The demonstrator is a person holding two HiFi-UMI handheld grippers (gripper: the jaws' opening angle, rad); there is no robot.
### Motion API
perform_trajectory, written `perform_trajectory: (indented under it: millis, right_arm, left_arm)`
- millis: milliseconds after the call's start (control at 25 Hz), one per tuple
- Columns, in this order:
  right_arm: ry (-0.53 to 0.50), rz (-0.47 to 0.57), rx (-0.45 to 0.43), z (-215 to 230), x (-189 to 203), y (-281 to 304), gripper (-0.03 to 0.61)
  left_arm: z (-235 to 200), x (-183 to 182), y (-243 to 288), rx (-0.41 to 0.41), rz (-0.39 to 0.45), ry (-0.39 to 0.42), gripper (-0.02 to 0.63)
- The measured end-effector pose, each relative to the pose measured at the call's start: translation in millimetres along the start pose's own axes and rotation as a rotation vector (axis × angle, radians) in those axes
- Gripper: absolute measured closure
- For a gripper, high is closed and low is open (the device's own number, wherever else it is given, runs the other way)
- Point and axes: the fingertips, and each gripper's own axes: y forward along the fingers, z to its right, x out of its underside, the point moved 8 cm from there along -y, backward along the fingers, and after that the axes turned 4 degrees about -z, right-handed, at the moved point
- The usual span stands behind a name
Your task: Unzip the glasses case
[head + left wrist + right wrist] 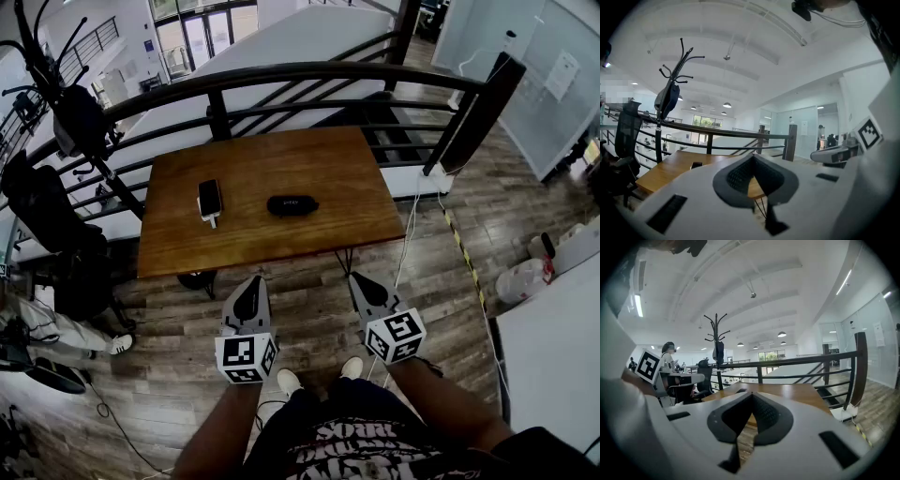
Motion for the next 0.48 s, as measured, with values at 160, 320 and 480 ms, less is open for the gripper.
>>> perform_trajectory:
  millis: [160, 320, 480]
  right_arm:
    - [0.013, -0.008, 0.005, 7, 3, 1, 0.58]
    - [0.017, -0.01, 0.002, 11, 2, 5, 0.58]
    - [0.028, -0.013, -0.008, 16, 3, 12, 0.58]
  left_arm:
    - [8, 5, 4, 0.014, -0.019, 0.001, 0.611]
    - [8, 13, 8, 0.011, -0.044, -0.003, 0.611]
    - [6, 16, 15, 0.008, -0.056, -0.001, 0.611]
